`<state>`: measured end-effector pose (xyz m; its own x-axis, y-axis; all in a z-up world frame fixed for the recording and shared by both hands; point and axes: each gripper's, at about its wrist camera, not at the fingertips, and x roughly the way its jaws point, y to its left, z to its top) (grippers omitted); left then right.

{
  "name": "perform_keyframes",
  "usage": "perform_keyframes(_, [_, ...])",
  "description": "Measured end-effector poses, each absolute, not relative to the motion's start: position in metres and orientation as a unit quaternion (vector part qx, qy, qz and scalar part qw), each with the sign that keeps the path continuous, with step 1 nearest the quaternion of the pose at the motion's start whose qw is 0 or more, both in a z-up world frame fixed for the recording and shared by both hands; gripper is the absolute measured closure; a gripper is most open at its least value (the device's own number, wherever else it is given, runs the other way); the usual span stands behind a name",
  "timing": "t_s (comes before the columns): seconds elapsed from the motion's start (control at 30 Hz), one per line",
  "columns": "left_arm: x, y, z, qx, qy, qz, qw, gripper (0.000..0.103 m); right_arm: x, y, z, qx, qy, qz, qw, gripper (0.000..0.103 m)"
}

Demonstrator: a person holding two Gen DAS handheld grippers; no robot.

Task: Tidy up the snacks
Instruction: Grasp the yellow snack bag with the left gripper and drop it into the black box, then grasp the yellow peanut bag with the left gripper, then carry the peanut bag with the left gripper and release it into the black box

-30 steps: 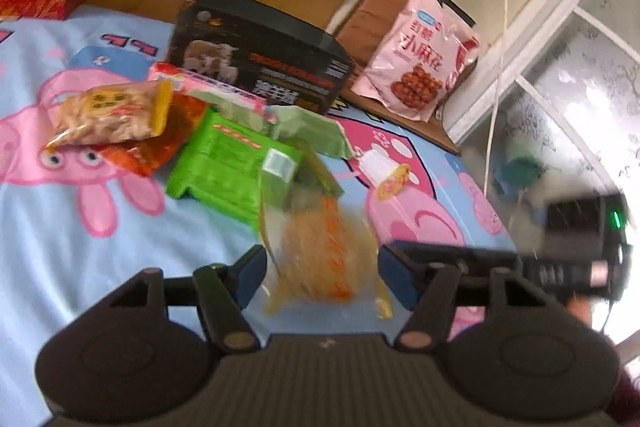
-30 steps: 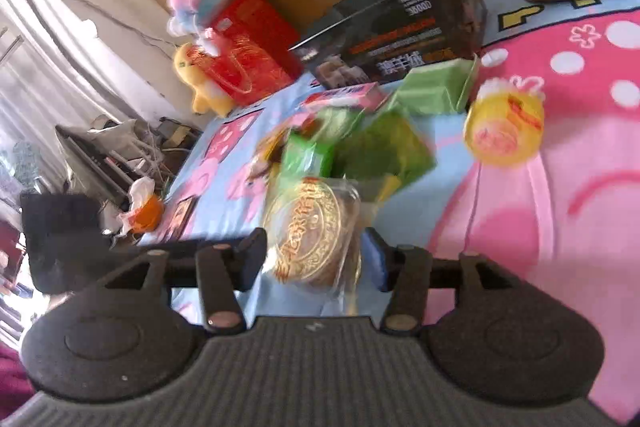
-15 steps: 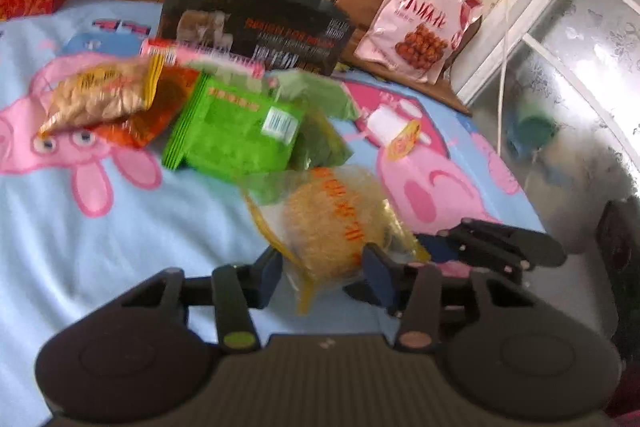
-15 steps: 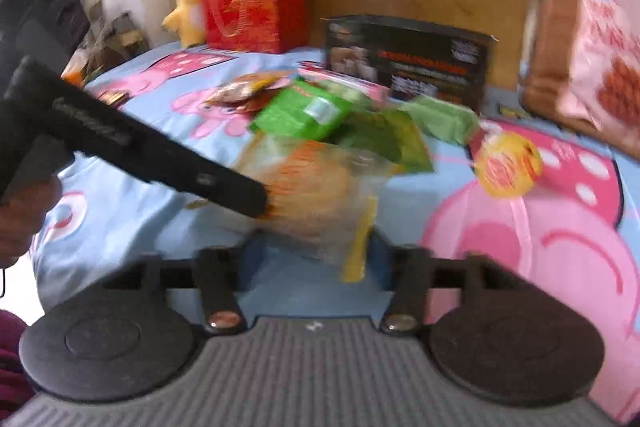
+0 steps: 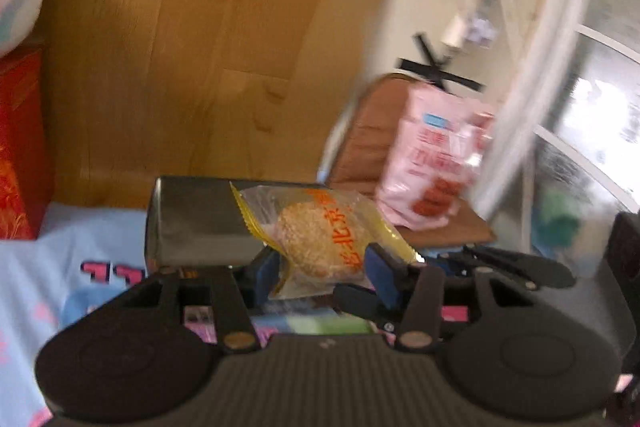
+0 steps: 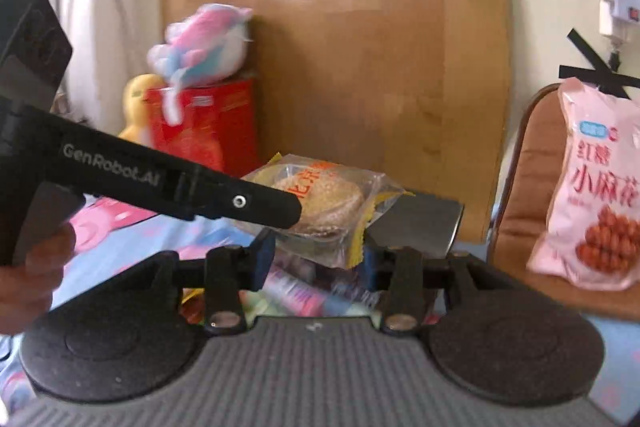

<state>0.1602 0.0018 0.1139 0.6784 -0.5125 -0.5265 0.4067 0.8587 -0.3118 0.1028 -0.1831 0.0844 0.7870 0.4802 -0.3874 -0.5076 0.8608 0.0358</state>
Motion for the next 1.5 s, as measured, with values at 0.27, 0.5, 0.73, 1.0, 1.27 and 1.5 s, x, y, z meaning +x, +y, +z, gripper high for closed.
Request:
perform_keyframes(0.27, [0.206,0.018,0.084,-0.114,0.348,-0.209,0.907,0.052,0.167,-0.168,0.057,-0.045,0.257,0.195,0.946,0.047])
perform_keyframes(0.5, [0.115,0.123,0.080,-0.173,0.290,-0.164,0.927,0.037,0.078,-0.218,0.057,0.064,0.221,0.247,0.941,0.045])
perform_keyframes(0.73, [0.089,0.174,0.023,-0.259,0.340,-0.092,0.899,0.038,0.047,-0.181,0.033,0.084,0.267,0.333,0.901,0.075])
perform_keyframes(1.0, [0.101,0.170,0.002,-0.296,0.388,-0.104,0.867,0.042,0.075,-0.087,0.022,0.036,0.315,0.373,0.872,0.075])
perform_keyframes(1.27, [0.094,0.157,0.008,-0.314,0.381,-0.139,0.859,0.066,0.086,-0.081,0.007,0.076,0.331,0.356,0.871,0.095])
perform_keyframes(1.5, [0.121,0.102,0.072,-0.256,0.331,-0.219,0.882,0.070,0.068,-0.120,0.048,0.085,0.246,0.348,0.901,0.095])
